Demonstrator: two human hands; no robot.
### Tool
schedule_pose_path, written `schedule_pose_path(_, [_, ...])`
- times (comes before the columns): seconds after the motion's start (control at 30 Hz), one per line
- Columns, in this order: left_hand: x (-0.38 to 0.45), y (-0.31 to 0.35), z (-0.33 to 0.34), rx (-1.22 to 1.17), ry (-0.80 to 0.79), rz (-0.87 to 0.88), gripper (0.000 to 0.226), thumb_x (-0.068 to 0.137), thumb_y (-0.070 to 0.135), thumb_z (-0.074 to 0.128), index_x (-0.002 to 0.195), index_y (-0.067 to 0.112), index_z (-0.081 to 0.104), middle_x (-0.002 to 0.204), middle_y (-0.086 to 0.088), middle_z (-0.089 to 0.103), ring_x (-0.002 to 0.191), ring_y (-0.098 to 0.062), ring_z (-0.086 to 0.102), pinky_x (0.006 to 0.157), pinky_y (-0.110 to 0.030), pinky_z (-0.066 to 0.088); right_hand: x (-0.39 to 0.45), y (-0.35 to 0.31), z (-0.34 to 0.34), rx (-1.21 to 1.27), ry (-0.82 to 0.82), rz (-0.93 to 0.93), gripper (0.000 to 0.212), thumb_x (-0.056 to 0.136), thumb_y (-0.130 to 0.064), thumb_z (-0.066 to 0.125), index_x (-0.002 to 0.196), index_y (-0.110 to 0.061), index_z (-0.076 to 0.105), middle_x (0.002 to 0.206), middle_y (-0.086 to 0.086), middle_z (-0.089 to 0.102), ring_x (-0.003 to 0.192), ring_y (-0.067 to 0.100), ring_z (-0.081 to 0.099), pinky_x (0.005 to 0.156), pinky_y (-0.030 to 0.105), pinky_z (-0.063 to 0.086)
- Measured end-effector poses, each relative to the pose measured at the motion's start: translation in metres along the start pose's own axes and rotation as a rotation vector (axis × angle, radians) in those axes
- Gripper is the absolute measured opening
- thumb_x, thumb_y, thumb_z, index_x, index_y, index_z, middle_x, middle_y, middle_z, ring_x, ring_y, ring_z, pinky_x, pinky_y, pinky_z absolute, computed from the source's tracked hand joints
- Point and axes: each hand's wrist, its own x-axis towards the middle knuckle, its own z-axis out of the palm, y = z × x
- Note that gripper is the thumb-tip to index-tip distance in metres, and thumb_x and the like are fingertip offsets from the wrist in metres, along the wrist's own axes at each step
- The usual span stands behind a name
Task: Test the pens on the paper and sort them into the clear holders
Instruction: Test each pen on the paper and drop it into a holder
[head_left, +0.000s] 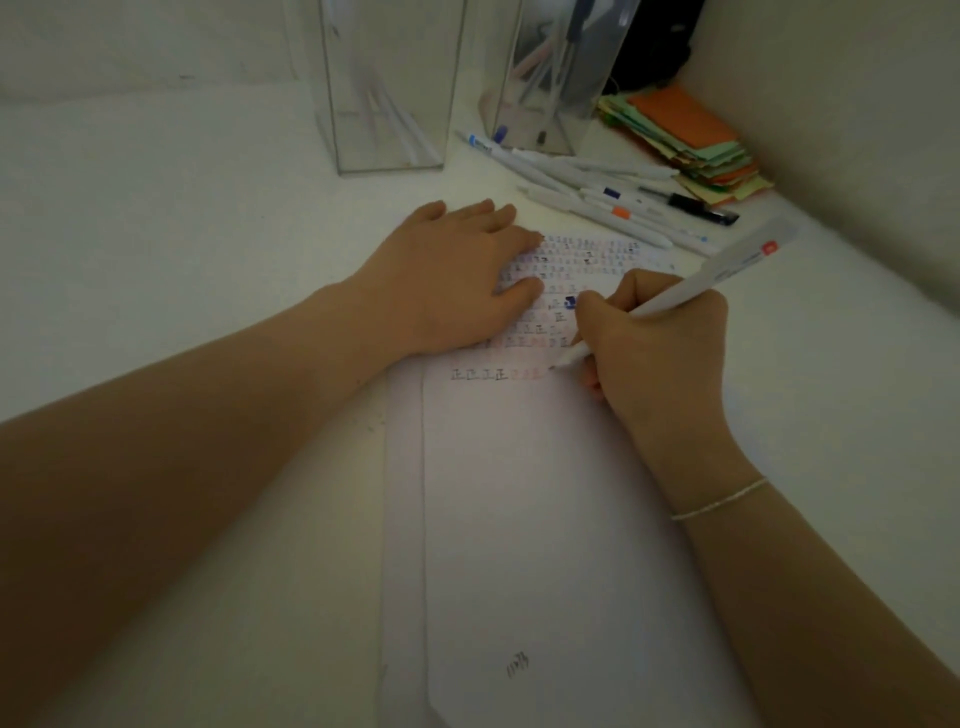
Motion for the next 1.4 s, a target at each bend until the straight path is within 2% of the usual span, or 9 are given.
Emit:
schedule_pose_path(0.5, [0.0, -0.001, 0.002, 0.025, 0.01, 0.004, 0.056, 0.094, 0.052, 0.03, 0.145, 0.029, 0.027, 0.156, -0.002, 0.02, 0.143, -0.015, 0.015, 0.115, -0.037, 0.008, -0.003, -0.003, -0.001, 0.077, -0.054, 0.021, 0.026, 0.078, 0.001, 0.061, 0.061, 0.018, 0.05, 0.057, 0.034, 0.057, 0.027, 0.008, 0.046, 0.032, 0.018, 0.036])
schedule_pose_path(0.67, [0.0, -0.002, 0.004, 0.019, 0.011, 0.008, 0.056, 0.094, 0.053, 0.031, 0.145, 0.03, 0.028, 0.156, -0.001, 0.02, 0.143, -0.015, 0.016, 0.116, -0.038, 0.008, 0.001, 0.001, 0.001, 0.001, 0.02, -0.054, 0.029, 0.077, 0.0, 0.059, 0.058, 0.014, 0.042, 0.054, 0.025, 0.043, 0.05, 0.023, 0.038, 0.043, 0.022, 0.03])
schedule_pose_path(0.73, [-0.001, -0.003, 0.002, 0.007, 0.033, 0.008, 0.053, 0.093, 0.053, 0.034, 0.141, 0.03, 0.037, 0.154, -0.002, 0.025, 0.142, -0.016, 0.02, 0.116, -0.04, 0.007, 0.003, 0.002, -0.002, 0.097, -0.001, -0.016, 0.03, 0.079, 0.0, 0.061, 0.057, 0.008, 0.043, 0.052, 0.023, 0.047, 0.045, 0.019, 0.041, 0.042, 0.021, 0.032])
schedule_pose_path(0.87, [-0.002, 0.009, -0.013, -0.013, 0.372, 0.237, 0.041, 0.09, 0.045, 0.039, 0.104, 0.022, 0.069, 0.127, 0.0, 0.059, 0.123, -0.017, 0.05, 0.113, -0.045, 0.019, 0.006, 0.001, -0.011, 0.518, 0.032, 0.131, 0.04, 0.083, -0.002, 0.065, 0.051, -0.013, 0.043, 0.042, 0.001, 0.05, 0.034, 0.011, 0.038, 0.038, 0.019, 0.031])
schedule_pose_path(1.0, [-0.005, 0.027, -0.011, -0.237, 0.149, 0.385, 0.048, 0.088, 0.055, 0.035, 0.1, 0.024, 0.069, 0.112, 0.01, 0.067, 0.122, -0.004, 0.048, 0.113, -0.04, 0.017, 0.008, 0.001, -0.012, 0.619, 0.059, 0.169, 0.041, 0.083, -0.004, 0.066, 0.053, -0.013, 0.041, 0.041, -0.001, 0.048, 0.036, 0.01, 0.041, 0.039, 0.019, 0.034])
schedule_pose_path(1.1, [-0.004, 0.027, -0.001, -0.295, 0.167, 0.407, 0.046, 0.088, 0.053, 0.038, 0.097, 0.022, 0.071, 0.104, 0.011, 0.069, 0.117, 0.001, 0.049, 0.113, -0.039, 0.019, 0.009, -0.004, -0.01, 0.598, 0.024, 0.165, 0.029, 0.081, -0.011, 0.071, 0.064, -0.013, 0.048, 0.046, -0.002, 0.053, 0.04, 0.01, 0.047, 0.041, 0.02, 0.039])
schedule_pose_path(1.17, [-0.002, 0.025, -0.001, -0.332, 0.197, 0.372, 0.044, 0.089, 0.049, 0.039, 0.095, 0.02, 0.072, 0.104, 0.009, 0.07, 0.114, 0.003, 0.048, 0.113, -0.038, 0.019, 0.009, -0.008, -0.011, 0.676, 0.053, 0.157, 0.02, 0.082, -0.012, 0.07, 0.09, -0.012, 0.052, 0.056, 0.001, 0.059, 0.041, 0.012, 0.048, 0.041, 0.022, 0.041])
schedule_pose_path(1.27, [0.001, 0.022, -0.001, -0.333, 0.189, 0.33, 0.038, 0.09, 0.046, 0.046, 0.093, 0.019, 0.072, 0.105, 0.008, 0.07, 0.114, 0.006, 0.046, 0.113, -0.03, 0.014, 0.011, -0.011, -0.017, 0.729, 0.154, 0.073, 0.048, 0.089, -0.008, 0.061, 0.131, -0.015, 0.037, 0.07, 0.009, 0.063, 0.044, 0.016, 0.052, 0.045, 0.026, 0.046])
schedule_pose_path(1.4, [0.0, 0.021, 0.0, -0.323, 0.221, 0.343, 0.036, 0.09, 0.046, 0.048, 0.092, 0.019, 0.072, 0.103, 0.008, 0.071, 0.114, 0.005, 0.045, 0.111, -0.025, 0.011, 0.009, -0.01, -0.02, 0.615, 0.182, -0.07, 0.059, 0.091, -0.001, 0.056, 0.14, -0.02, 0.029, 0.073, 0.015, 0.061, 0.043, 0.016, 0.055, 0.048, 0.028, 0.049])
